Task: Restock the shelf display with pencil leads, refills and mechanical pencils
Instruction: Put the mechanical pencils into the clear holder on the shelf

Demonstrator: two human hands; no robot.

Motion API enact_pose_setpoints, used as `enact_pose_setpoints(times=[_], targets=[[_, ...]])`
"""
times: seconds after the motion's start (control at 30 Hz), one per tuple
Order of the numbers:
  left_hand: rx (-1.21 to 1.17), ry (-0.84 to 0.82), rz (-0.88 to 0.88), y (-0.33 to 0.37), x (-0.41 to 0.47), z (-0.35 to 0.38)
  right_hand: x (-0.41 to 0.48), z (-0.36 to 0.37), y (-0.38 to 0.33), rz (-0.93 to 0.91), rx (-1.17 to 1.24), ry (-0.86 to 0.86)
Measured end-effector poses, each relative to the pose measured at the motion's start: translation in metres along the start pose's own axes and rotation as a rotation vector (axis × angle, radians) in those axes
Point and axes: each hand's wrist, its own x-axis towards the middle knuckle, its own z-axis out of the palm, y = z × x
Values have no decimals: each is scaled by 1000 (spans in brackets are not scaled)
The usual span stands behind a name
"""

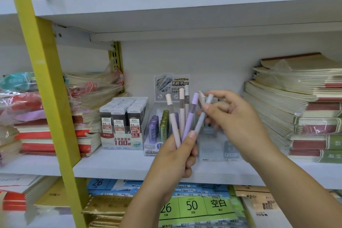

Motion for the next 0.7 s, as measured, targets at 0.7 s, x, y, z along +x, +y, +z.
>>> enact_pose_setpoints(times=[0.7], targets=[[56, 84, -21, -7, 5, 1, 16, -55, 14, -248, -565, 136]])
